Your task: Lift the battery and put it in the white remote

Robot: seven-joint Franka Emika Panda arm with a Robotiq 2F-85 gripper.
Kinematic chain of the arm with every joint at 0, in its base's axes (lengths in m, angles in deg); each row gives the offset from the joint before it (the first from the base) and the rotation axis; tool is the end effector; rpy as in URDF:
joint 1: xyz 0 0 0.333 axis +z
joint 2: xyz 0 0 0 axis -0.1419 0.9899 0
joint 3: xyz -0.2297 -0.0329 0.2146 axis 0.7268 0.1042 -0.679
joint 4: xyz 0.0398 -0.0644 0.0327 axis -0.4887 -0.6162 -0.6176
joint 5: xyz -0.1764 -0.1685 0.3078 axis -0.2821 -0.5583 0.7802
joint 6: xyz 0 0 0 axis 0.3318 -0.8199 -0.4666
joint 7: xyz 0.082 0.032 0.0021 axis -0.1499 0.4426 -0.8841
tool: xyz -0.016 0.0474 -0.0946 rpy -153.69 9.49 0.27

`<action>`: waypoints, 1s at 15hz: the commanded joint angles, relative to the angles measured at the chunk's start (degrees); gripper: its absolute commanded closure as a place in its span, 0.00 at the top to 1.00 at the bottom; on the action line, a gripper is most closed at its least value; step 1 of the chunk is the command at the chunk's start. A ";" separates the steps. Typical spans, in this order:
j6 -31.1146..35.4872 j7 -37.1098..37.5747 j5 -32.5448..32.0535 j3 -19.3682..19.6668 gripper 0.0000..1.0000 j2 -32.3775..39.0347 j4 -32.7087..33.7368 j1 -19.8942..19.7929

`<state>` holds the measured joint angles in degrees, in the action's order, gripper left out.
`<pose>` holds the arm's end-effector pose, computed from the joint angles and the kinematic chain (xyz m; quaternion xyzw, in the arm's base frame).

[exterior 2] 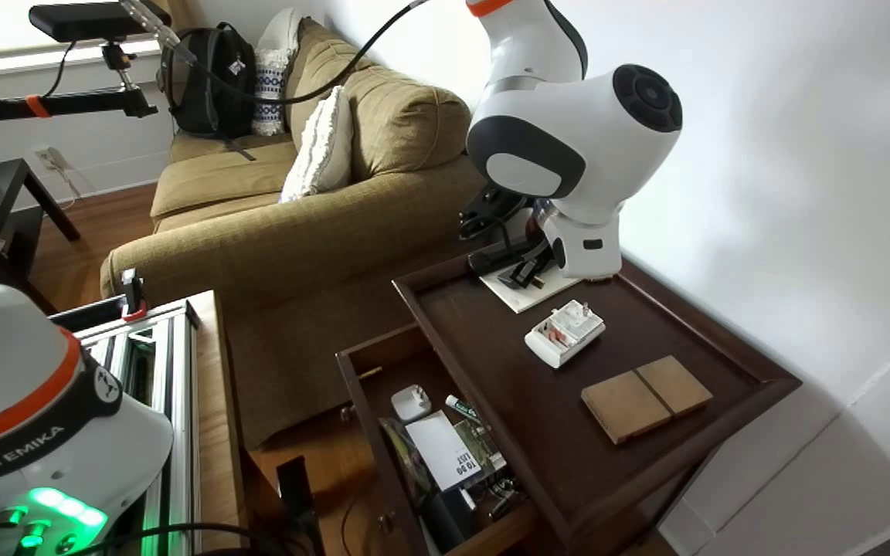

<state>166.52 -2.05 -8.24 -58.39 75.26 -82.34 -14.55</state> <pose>0.5658 -0.0511 0.1739 -0.8345 0.5018 0.0957 0.2068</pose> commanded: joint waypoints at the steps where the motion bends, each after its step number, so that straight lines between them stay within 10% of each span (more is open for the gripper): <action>1: -4.44 2.81 2.39 1.52 0.04 1.56 1.33 -0.38; 2: -1.76 1.91 1.02 2.14 0.17 0.53 0.15 0.95; 15: -7.28 4.81 6.29 3.48 0.04 4.56 3.01 -0.80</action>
<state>162.62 1.11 -4.01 -55.73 77.74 -81.57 -14.90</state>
